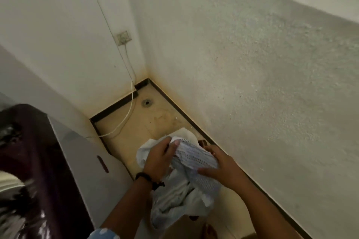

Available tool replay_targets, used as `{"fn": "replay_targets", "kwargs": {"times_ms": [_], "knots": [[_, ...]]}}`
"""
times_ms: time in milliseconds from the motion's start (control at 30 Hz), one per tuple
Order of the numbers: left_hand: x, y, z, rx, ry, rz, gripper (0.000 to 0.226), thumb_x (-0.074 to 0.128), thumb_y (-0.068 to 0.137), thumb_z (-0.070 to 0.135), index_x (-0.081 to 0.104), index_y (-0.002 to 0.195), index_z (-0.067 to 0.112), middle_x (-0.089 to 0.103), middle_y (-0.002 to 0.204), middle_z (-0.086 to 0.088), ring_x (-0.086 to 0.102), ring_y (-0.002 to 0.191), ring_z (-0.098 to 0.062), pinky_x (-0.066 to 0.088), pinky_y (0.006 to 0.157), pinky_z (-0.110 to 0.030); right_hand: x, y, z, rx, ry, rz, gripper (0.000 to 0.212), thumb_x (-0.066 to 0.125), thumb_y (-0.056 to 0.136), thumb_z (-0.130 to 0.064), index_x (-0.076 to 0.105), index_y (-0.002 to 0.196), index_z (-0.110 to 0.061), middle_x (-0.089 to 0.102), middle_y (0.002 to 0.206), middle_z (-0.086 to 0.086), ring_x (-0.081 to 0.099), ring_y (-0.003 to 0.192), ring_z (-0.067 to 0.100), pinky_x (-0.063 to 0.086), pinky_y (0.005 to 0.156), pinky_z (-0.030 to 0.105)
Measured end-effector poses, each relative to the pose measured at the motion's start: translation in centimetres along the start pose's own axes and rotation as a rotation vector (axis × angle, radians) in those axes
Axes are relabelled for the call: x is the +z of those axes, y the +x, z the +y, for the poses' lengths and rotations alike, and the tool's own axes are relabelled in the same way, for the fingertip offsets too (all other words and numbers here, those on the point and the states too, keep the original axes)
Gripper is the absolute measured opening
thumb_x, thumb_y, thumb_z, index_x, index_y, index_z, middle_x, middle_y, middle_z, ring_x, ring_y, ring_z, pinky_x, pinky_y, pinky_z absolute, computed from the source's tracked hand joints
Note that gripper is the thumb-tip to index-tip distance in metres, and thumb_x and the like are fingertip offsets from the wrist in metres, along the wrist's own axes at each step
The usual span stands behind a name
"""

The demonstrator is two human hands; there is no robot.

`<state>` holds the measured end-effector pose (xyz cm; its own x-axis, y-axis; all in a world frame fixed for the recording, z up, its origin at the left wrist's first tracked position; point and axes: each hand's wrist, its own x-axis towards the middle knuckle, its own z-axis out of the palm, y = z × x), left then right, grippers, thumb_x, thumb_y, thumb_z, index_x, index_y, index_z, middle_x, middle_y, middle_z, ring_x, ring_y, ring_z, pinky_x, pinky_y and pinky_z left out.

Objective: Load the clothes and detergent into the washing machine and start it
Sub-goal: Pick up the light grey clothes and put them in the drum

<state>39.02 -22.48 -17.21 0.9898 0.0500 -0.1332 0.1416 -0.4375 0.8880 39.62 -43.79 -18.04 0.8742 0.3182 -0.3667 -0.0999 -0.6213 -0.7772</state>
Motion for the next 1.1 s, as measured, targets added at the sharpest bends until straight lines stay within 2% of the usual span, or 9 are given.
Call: {"fn": "replay_targets", "kwargs": {"times_ms": [100,167,300,433,567,733,833,967,1100], "knots": [[-3.1,-0.5,3.8,0.051,-0.129,0.136,0.05,0.046,0.094,0.051,0.058,0.081,0.004,0.057,0.072,-0.009,0.054,0.066,-0.012,0.043,0.063,-0.031,-1.5,-1.9,-1.5,0.001,0.144,0.107,0.033,0.078,0.079,-0.02,0.062,0.106,-0.027,0.067,0.095,-0.01,0.064,0.086,0.005,0.05,0.072,0.023],[-5.4,-0.7,6.1,0.048,-0.201,0.222,0.038,0.05,0.098,0.04,0.06,0.077,0.01,0.06,0.071,-0.004,0.055,0.067,-0.007,0.044,0.065,-0.032,-2.2,-3.0,-3.2,-0.027,0.299,0.17,0.009,0.072,0.085,-0.017,0.068,0.093,-0.019,0.067,0.079,-0.001,0.063,0.076,0.01,0.051,0.069,0.034],[-9.3,-1.7,9.7,0.116,-0.338,0.181,0.04,0.049,0.096,0.048,0.07,0.103,0.015,0.074,0.101,-0.007,0.069,0.099,-0.023,0.054,0.088,-0.043,-3.7,-4.7,-9.4,-0.084,0.62,0.23,0.012,0.059,0.094,-0.01,0.064,0.105,-0.008,0.071,0.093,0.018,0.064,0.083,0.024,0.052,0.074,0.036],[-13.1,-3.8,11.9,0.196,-0.31,0.243,0.036,0.058,0.092,0.046,0.066,0.091,0.012,0.068,0.085,0.0,0.063,0.079,-0.016,0.05,0.074,-0.034,-5.9,-6.6,-16.0,-0.254,0.744,0.279,0.013,0.052,0.096,-0.006,0.063,0.105,-0.008,0.073,0.1,0.013,0.069,0.09,0.024,0.053,0.082,0.035],[-16.3,-5.4,13.7,0.162,-0.334,0.289,0.009,0.068,0.089,0.014,0.059,0.092,0.016,0.06,0.082,0.002,0.055,0.076,-0.013,0.051,0.07,-0.029,-7.3,-8.2,-21.0,-0.393,0.578,0.348,0.012,0.054,0.095,-0.003,0.065,0.096,-0.009,0.071,0.088,0.003,0.064,0.081,0.015,0.05,0.076,0.029],[-18.9,-7.8,17.0,0.306,-0.232,-0.001,0.059,0.084,0.071,0.03,0.052,0.121,0.03,0.061,0.124,0.004,0.057,0.117,-0.007,0.049,0.096,-0.023,-6.4,-10.4,-26.9,-0.56,0.229,0.115,0.013,0.057,0.092,0.001,0.068,0.095,-0.007,0.07,0.086,0.007,0.063,0.078,0.013,0.048,0.075,0.027],[-19.3,-8.6,18.5,0.379,-0.163,-0.237,0.086,0.084,0.064,0.04,0.041,0.139,0.037,0.054,0.138,0.009,0.045,0.133,-0.005,0.037,0.112,-0.04,-5.7,-11.7,-29.9,-0.635,0.037,0.063,0.018,0.061,0.088,0.003,0.072,0.096,-0.008,0.073,0.092,-0.004,0.068,0.086,0.003,0.051,0.079,0.02],[-19.9,-9.3,19.5,0.456,-0.165,-0.18,0.053,0.081,0.071,0.034,0.064,0.12,0.024,0.069,0.113,-0.015,0.064,0.106,-0.037,0.048,0.097,-0.058,-5.7,-13.1,-31.9,-0.679,0.108,0.096,0.019,0.072,0.082,-0.005,0.071,0.098,-0.014,0.072,0.092,0.005,0.068,0.072,0.026,0.056,0.072,0.036],[-20.8,-9.6,19.0,0.485,-0.04,-0.002,0.012,0.071,0.087,0.021,0.075,0.097,0.015,0.075,0.092,-0.004,0.07,0.089,-0.023,0.057,0.085,-0.045,-6.0,-13.3,-30.6,-0.493,0.026,0.069,0.028,0.083,0.072,-0.024,0.069,0.097,-0.018,0.071,0.088,-0.002,0.065,0.067,0.014,0.054,0.069,0.034]]}}
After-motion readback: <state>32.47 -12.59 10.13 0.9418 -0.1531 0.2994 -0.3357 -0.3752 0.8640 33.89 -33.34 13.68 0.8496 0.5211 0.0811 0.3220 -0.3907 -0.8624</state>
